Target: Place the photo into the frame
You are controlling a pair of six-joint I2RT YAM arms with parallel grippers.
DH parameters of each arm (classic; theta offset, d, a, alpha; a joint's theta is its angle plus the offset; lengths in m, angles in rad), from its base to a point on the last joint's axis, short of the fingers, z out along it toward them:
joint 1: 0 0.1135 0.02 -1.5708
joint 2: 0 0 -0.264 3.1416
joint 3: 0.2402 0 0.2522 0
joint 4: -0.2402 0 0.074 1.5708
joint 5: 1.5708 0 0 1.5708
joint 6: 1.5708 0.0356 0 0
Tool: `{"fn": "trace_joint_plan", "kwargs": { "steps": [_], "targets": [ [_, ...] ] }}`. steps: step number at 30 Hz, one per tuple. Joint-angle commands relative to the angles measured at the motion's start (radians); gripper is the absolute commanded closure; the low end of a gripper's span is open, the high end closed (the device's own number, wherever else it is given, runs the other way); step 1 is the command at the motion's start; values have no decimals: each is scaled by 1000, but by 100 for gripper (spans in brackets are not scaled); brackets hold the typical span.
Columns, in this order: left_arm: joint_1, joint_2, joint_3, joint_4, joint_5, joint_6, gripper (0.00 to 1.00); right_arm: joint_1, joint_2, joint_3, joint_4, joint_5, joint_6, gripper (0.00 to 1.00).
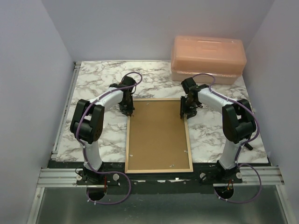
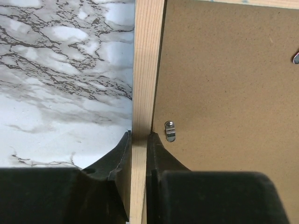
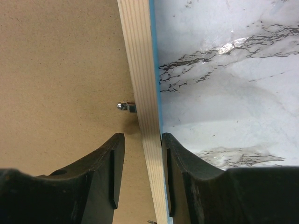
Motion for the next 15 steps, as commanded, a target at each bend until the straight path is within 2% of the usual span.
{"fn": "trace_joint_plan", "kwargs": {
  "steps": [1,4,8,12,15],
  "targets": [
    [-6,-56,-21,33,24,-24,78,-4,-17,-18,2,-25,-7,57],
    [-6,-99,-38,58,74,-43,61,-4,-16,-22,7,-30,-7,56],
    [-7,-111,-53,93,102,-61,49,-4,-14,-28,9,-34,-8,56],
    [-12,-45,-19,68,78,-49,45,-4,-8,-34,11,-33,-10,57],
    [-36,-13,-5,50,-1,-44,47,-4,-7,-39,13,-33,-10,57]
  ]
}}
